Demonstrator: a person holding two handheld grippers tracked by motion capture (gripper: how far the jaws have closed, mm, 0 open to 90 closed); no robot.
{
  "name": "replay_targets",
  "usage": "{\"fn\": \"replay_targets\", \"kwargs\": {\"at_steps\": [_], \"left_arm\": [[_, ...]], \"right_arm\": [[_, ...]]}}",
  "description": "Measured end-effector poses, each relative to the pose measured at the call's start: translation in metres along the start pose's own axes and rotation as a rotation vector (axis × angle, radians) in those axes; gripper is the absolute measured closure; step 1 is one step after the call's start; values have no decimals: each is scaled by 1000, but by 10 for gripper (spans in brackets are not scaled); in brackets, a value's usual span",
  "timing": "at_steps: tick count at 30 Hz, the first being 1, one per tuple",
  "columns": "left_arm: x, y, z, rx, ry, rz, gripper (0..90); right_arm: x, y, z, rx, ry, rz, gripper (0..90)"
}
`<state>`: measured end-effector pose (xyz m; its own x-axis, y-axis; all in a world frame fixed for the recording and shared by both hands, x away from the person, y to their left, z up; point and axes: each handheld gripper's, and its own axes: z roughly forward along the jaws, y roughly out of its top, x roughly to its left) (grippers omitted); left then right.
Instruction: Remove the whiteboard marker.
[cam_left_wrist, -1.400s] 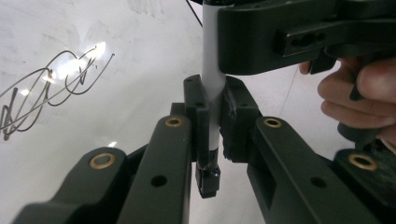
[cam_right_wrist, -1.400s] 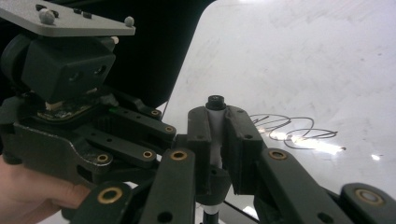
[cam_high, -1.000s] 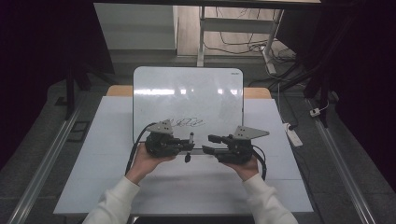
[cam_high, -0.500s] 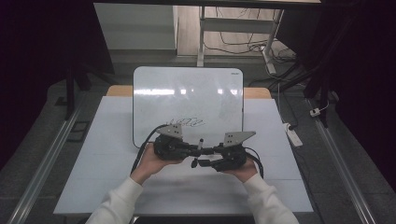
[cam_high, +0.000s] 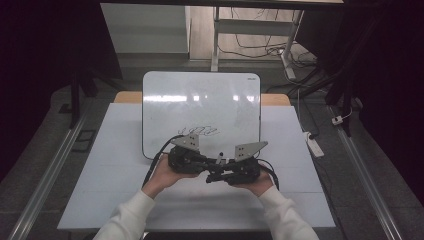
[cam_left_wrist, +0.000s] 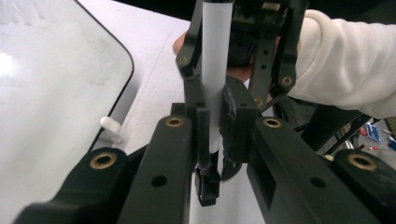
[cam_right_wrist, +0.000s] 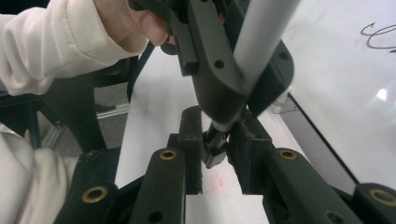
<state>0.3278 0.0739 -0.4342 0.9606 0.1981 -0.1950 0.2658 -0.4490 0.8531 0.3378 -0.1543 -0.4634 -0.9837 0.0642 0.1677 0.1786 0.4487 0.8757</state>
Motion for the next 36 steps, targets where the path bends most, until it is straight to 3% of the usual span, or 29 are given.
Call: {"fn": "replay_targets", "kwargs": {"at_steps": [7,14,15,18,20,21,25,28,36], "left_arm": [[0,0,1,4,-6,16,813],[1,-1,3,-23,18,7,789],[1,-1,2,-32,32,1,775],[-1,-3,-6,-48,92,-27,590],[-2,-8,-16,-69,122,-52,560],[-2,-12,-21,-74,146,-66,502],[-6,-31,-42,-89,229,-122,463],[-12,-53,-59,-68,315,-165,435],[-27,-104,-91,-36,473,-248,376]], "right_arm": [[1,1,7,16,1,8,765],[-1,0,7,6,-49,41,783],[-1,0,7,0,-58,44,784],[-1,0,5,-20,-86,49,789],[-2,0,3,-28,-112,53,789],[-3,0,1,-31,-125,52,789],[-7,-2,-5,-68,-176,70,789],[-8,-2,-10,-101,-218,73,789],[-13,2,-19,-171,-295,63,789]]}}
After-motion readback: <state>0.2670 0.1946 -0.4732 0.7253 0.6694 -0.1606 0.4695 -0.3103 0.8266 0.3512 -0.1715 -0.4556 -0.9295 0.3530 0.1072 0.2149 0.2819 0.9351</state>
